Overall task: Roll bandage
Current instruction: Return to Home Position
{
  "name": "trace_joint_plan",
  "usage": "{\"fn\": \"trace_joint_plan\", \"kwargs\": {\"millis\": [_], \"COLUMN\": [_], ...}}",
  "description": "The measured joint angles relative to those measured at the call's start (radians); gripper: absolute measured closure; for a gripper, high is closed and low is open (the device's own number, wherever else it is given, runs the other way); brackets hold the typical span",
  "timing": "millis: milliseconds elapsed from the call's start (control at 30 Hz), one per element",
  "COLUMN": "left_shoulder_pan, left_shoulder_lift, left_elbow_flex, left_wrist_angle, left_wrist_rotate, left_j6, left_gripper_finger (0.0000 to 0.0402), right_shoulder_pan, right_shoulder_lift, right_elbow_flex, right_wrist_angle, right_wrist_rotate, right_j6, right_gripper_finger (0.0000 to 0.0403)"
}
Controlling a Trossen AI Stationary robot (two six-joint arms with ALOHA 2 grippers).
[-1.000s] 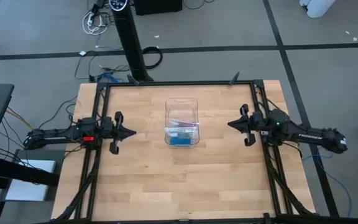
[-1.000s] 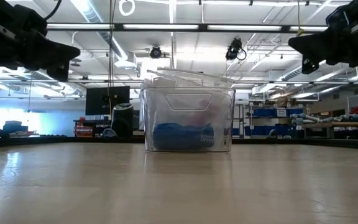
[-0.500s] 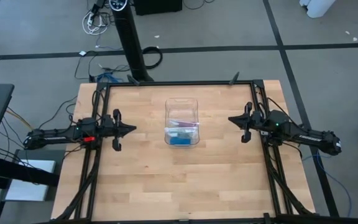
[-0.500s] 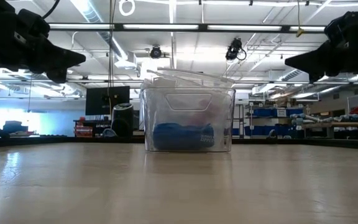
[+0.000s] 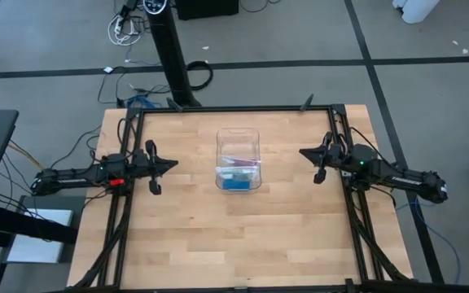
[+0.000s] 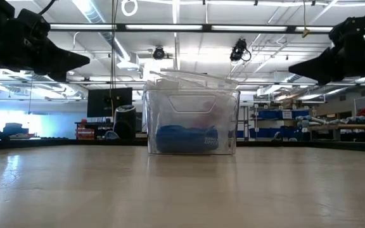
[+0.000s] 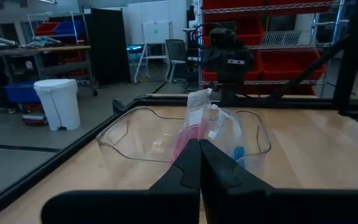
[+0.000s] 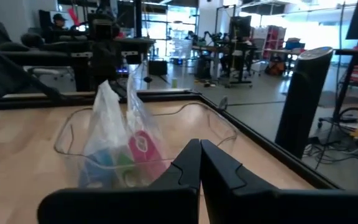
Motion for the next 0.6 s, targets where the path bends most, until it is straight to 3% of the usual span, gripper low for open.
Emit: {"fn": "trace_joint_plan", "kwargs": {"millis": [600], "left_shoulder_pan": [0.000], "left_shoulder_lift": [0.000], "left_elbow_flex": [0.000], "left_wrist_angle": [0.081], "left_wrist_rotate": [-0.006], "left_j6": [-0.006], "left_gripper_finger": [0.0400], "right_shoulder_pan": [-0.001], "right_shoulder_lift": [0.050], "right_elbow_flex": [-0.001], "right_wrist_angle": [0.001], "right_wrist_rotate": [0.002], "right_j6": [-0.006], "right_gripper_finger": [0.0390]}}
